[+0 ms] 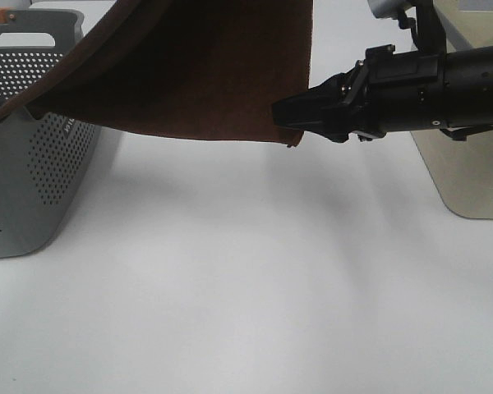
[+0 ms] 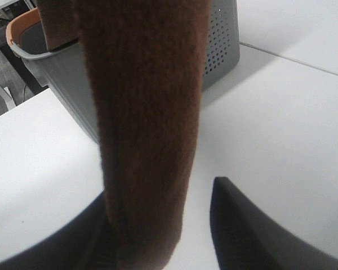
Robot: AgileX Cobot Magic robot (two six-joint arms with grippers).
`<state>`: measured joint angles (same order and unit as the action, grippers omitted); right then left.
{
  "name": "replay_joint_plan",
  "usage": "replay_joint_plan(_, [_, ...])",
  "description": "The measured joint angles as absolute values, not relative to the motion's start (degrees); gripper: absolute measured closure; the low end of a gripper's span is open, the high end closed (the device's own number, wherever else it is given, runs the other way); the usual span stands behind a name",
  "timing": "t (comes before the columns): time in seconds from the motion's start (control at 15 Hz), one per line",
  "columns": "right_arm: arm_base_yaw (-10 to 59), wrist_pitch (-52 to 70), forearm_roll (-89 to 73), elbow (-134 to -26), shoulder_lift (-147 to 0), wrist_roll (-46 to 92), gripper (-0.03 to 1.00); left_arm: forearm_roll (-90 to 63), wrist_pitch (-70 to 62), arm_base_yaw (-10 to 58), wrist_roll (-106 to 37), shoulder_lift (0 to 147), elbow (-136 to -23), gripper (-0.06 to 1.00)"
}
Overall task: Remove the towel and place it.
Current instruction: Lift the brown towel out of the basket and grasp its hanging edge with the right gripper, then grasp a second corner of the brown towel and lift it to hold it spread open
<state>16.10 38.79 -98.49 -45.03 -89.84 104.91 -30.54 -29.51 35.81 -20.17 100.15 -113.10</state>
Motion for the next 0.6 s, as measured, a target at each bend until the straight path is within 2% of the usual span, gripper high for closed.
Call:
replay_joint_plan(0.33, [16.1, 39.2, -98.5, -45.1, -89.8, 105.5, 0.96, -30.5, -28.6, 35.8, -20.2, 100.2, -113.1, 0.94])
replay_joint_plan(0.47, [16.1, 39.6, -97.8, -45.6, -89.8, 104.1, 0.97, -30.1, -28.6, 35.8, -20.2, 100.2, -113.1, 0.94])
replay_joint_plan(0.6, [16.1, 39.8, -91.7, -48.2, -89.8, 95.2, 0.97, -28.1, -28.5, 35.7, -19.9, 100.5, -113.1, 0.94])
